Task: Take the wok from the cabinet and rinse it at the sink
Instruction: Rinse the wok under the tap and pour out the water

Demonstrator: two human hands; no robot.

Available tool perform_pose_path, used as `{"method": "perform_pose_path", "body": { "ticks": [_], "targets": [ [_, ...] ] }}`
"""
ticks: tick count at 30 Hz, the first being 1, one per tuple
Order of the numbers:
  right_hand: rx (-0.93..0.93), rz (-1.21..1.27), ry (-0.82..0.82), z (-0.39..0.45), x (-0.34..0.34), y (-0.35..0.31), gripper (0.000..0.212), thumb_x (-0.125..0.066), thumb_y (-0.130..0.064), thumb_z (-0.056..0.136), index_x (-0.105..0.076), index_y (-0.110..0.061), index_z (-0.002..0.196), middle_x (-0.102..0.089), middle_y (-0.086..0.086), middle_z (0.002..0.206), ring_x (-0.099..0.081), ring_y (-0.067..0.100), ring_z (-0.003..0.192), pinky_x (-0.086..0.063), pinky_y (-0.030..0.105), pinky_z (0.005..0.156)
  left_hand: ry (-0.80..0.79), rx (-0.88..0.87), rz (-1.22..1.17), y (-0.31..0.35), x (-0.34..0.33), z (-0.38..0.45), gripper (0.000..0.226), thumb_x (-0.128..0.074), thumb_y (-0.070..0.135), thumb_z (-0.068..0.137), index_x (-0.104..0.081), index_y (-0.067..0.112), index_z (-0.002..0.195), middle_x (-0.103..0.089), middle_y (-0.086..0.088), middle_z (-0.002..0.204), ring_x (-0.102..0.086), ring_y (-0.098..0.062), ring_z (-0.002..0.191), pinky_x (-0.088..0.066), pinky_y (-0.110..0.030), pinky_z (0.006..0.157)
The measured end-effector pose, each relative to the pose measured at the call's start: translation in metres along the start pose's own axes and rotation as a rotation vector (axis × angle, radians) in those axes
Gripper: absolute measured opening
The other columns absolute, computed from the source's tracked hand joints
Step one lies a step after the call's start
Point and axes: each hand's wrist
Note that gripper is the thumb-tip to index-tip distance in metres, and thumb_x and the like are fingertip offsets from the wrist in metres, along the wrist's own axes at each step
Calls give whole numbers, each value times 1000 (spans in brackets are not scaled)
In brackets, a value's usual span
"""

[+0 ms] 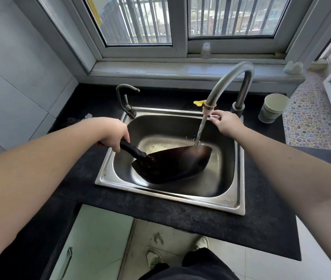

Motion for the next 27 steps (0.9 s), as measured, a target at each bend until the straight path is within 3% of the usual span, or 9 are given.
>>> {"method": "perform_pose_path", "body": {
  "ticks": [8, 16, 27],
  "targets": [
    [-5, -11, 1, -1, 0, -1, 32, -48, -42, 97, -58, -34, 127, -65, 7, 123, -56, 31, 116, -46, 45, 96, -1, 22, -96, -17, -15, 2, 33, -63, 17, 73, -69, 38, 97, -66, -1, 66, -54, -12, 34, -47, -20, 40],
    [-14, -15, 0, -1, 0, -1, 32, -49, -44, 96, -58, -35, 126, -66, 5, 120, -57, 31, 114, -48, 45, 94, -25, -9, -304, -41, -40, 4, 23, -63, 16, 70, -71, 30, 87, -60, -2, 52, -52, -17, 35, -46, -21, 41],
    [-13, -8, -12, -2, 1, -2, 34, -48, -45, 96, -58, -35, 127, -67, 5, 118, -58, 30, 113, -48, 45, 94, -27, 21, -411, -65, -72, 9, 37, -66, 16, 70, -71, 40, 98, -61, -2, 55, -53, -18, 39, -47, -22, 42]
  ]
}}
Point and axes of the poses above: each hand's wrist, its own z-axis towards the middle knuckle, its own x-axis out of the back of the hand, y = z × x
